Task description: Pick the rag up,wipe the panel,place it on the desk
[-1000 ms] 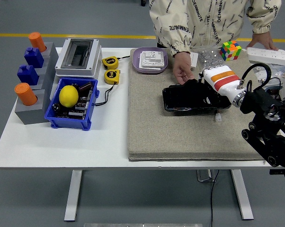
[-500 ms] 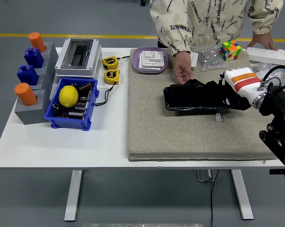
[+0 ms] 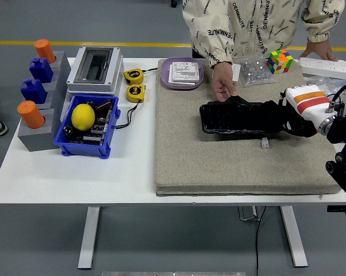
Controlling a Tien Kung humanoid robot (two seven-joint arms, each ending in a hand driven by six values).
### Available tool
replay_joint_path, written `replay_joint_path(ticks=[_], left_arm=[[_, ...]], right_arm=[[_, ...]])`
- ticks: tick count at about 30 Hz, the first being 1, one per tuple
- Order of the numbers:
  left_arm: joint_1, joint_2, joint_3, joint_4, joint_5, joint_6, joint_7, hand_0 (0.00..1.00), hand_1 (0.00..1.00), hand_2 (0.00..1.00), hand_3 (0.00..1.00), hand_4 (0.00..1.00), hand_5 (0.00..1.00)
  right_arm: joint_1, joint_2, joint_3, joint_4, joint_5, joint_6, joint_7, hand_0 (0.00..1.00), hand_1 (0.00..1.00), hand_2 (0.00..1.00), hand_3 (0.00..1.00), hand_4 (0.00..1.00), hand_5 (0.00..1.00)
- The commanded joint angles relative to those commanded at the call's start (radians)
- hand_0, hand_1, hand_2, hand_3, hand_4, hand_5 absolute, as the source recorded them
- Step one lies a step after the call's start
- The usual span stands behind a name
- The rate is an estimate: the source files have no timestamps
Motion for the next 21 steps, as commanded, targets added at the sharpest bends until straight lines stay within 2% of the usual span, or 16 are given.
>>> replay_joint_path(ticks=[21], left_arm=[[0.000,0.000,-0.002,0.000,0.002,0.000,0.000,0.634,0.659,0.686,0.574,0.615,0.509]], right_arm=[[0.005,-0.029,0.008,-0.006,-0.001,0.001,0.001,0.274,0.310,0.374,0.379,0.954,0.020]])
